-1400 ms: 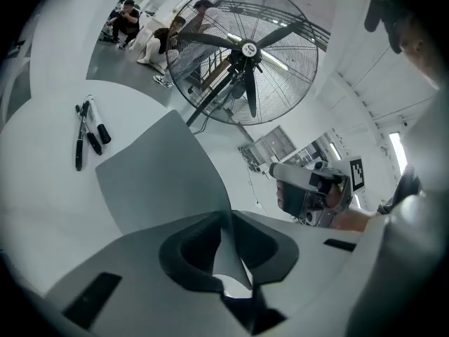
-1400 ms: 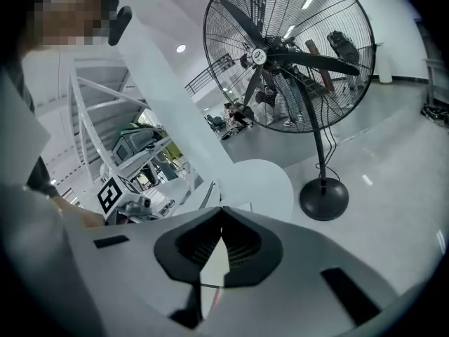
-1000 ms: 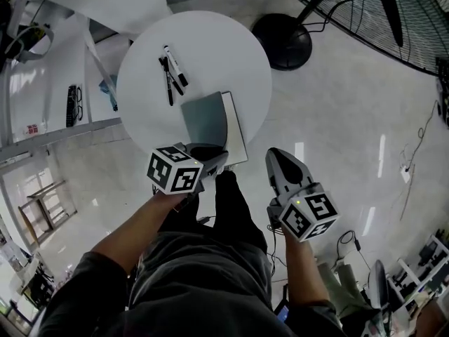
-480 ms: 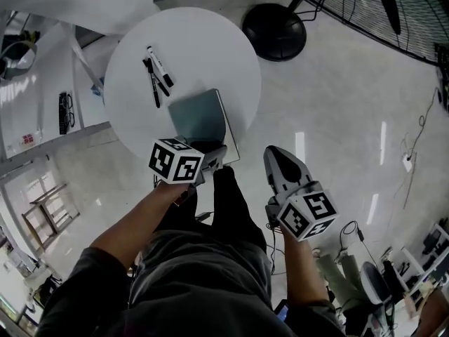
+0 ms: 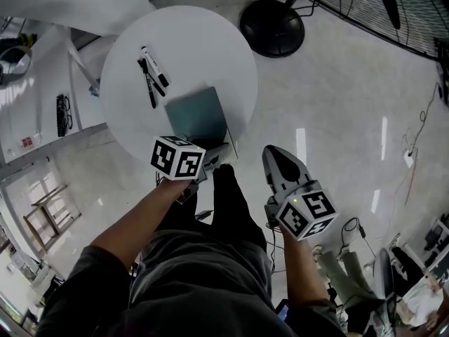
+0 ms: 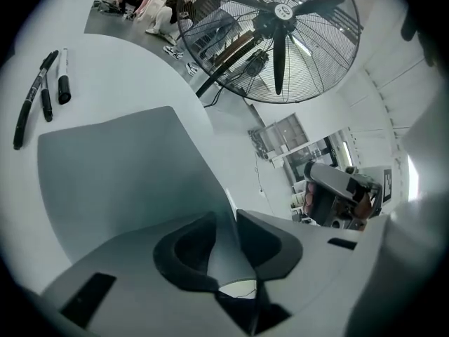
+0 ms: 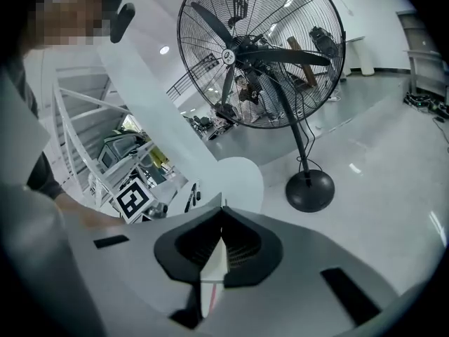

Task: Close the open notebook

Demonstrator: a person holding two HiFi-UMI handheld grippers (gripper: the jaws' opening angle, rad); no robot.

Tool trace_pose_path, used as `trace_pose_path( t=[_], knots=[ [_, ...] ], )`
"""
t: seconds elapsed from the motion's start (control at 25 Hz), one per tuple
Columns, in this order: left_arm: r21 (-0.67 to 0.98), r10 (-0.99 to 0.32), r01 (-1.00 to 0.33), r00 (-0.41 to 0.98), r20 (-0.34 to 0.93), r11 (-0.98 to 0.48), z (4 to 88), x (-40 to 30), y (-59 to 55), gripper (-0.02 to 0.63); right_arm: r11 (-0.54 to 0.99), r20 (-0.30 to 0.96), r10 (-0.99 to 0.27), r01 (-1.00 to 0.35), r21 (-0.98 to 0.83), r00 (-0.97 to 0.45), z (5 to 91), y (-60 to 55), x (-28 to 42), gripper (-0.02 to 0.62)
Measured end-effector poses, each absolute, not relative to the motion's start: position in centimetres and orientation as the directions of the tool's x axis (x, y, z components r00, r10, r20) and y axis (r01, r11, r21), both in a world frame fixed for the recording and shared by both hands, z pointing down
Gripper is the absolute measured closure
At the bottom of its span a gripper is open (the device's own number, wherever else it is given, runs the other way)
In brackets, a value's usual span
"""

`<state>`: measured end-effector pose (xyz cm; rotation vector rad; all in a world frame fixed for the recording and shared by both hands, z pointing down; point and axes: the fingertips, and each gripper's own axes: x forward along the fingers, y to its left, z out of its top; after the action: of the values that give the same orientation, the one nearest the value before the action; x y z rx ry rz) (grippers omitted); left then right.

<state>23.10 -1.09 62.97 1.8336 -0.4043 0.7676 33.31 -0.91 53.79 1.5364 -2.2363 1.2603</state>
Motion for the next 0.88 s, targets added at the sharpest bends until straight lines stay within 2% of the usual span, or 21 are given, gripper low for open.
trace_pose_path(
  t=[0.16, 0.32, 0.56, 0.88],
  knots=[
    [0.708, 0.079, -0.589, 0.745, 0.663, -0.391, 63.0, 23.4, -1.0, 0.48, 0.122, 0.543, -0.7, -0.827, -0.549, -0.464, 53.9, -0.9, 33.5, 0.575],
    [0.709, 0.097, -0.575, 0.745, 0.66, -0.409, 62.8, 23.9, -0.7, 0.424, 0.123, 0.546, -0.697, -0.827, -0.548, -0.465, 53.7, -0.8, 33.5, 0.575],
    [0.741, 0.136, -0.52, 0.773, 0.62, -0.424, 62.2, 25.1, 0.2, 0.376, 0.133, 0.543, -0.698, -0.829, -0.543, -0.467, 53.2, -0.7, 33.4, 0.575],
    [0.718, 0.141, -0.464, 0.782, 0.608, -0.52, 59.6, 26.3, 1.1, 0.374, 0.158, 0.528, -0.706, -0.832, -0.532, -0.472, 51.8, -1.2, 32.6, 0.575]
  ],
)
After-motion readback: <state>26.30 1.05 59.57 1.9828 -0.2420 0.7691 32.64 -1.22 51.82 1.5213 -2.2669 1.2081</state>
